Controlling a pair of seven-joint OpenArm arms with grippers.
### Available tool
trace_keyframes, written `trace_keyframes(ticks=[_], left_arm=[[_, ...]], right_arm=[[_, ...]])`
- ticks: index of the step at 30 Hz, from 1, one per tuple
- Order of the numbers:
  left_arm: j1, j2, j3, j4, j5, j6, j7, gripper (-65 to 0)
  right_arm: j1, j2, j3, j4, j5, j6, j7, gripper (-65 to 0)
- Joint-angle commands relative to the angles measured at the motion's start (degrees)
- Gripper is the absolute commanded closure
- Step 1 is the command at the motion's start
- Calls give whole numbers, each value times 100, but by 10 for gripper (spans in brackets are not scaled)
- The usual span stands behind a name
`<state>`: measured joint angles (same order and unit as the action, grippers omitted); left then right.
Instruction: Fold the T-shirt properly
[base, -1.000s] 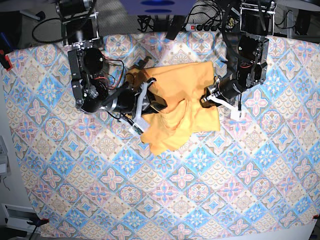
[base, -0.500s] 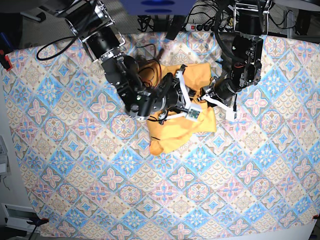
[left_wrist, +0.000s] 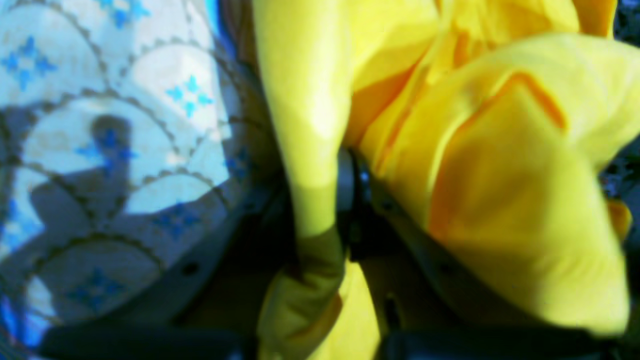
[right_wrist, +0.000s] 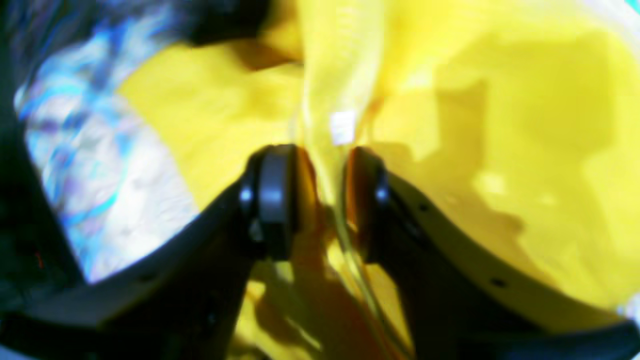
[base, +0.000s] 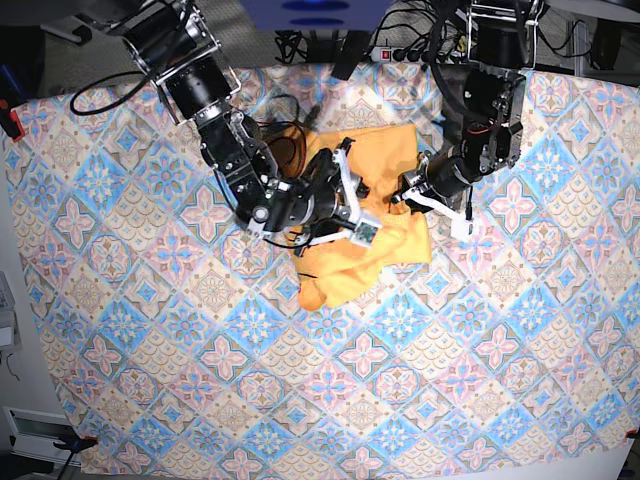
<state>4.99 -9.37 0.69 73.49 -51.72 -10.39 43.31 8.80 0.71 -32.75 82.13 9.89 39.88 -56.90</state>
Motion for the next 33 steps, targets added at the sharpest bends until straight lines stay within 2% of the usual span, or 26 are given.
trace_keyframes(ticks=[1, 8, 12, 16, 21, 30, 33], left_arm=[[24, -140, -3, 110, -221, -64, -10, 0], [147, -457, -3, 110, -1012, -64, -19, -21], [138, -466, -12, 110, -1047, -64, -63, -37], [112, -439, -12, 101, -1047, -64, -63, -85], [68, -430, -3, 101, -1047, -64, -54, -150], [85, -457, 32, 136, -1074, -152, -10, -168], [182, -457, 15, 295, -1074, -284, -1, -229]], right_arm=[[57, -40, 238, 117, 70, 12, 86, -216], [13, -67, 915, 266, 202, 12, 86, -221], [4, -67, 941, 548, 809, 12, 68, -219], [4, -75, 906, 530, 1090, 12, 60, -219], [13, -313, 941, 486, 1046, 12, 86, -218], [276, -304, 1565, 187, 369, 12, 517, -217], [241, -172, 1785, 214, 281, 12, 499, -217]])
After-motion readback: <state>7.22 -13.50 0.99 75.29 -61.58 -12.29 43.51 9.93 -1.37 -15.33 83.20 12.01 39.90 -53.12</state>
